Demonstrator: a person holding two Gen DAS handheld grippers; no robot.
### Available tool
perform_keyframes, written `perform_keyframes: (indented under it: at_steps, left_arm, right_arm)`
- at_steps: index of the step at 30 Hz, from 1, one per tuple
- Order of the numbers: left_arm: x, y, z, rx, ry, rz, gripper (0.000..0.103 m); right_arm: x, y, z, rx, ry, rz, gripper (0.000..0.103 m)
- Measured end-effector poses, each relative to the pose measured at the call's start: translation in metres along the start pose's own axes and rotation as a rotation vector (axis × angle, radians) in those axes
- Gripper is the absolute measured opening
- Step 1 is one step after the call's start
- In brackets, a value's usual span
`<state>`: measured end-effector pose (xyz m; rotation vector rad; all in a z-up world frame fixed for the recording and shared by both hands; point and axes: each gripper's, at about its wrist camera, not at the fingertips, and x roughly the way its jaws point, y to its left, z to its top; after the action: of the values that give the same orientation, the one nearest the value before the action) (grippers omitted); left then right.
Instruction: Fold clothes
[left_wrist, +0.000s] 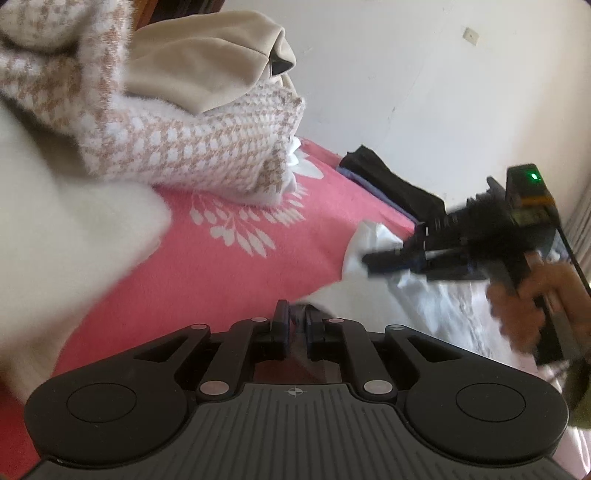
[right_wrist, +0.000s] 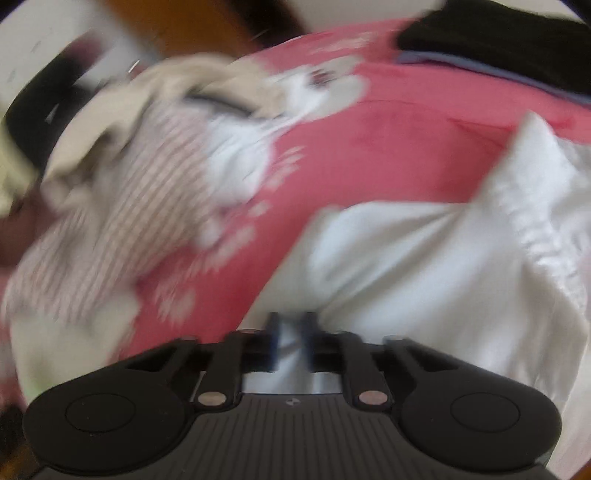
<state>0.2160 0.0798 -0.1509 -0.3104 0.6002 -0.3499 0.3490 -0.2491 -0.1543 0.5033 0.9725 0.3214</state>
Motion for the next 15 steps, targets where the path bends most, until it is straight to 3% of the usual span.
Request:
perform_keyframes:
  at_steps: [5, 9, 15]
  left_arm:
    - [-0.014, 0.007, 0.000, -0.009, 0.030, 0.018, 0.008]
    - [-0.029, 0.014, 0.002, -0.066, 0.040, 0.030, 0.024]
    - [-0.060, 0.019, 0.007, -0.140, 0.029, 0.035, 0.031]
  right_arm:
    - [-0.013, -0.014, 0.008, 0.080, -0.111, -0.107, 0.010]
    - [-0.039, -0.015, 0.005, 0.068, -0.162, -0.153, 0.012]
    - [-0.094, 0.008, -0.008, -0.003, -0.196, -0.158, 0.012]
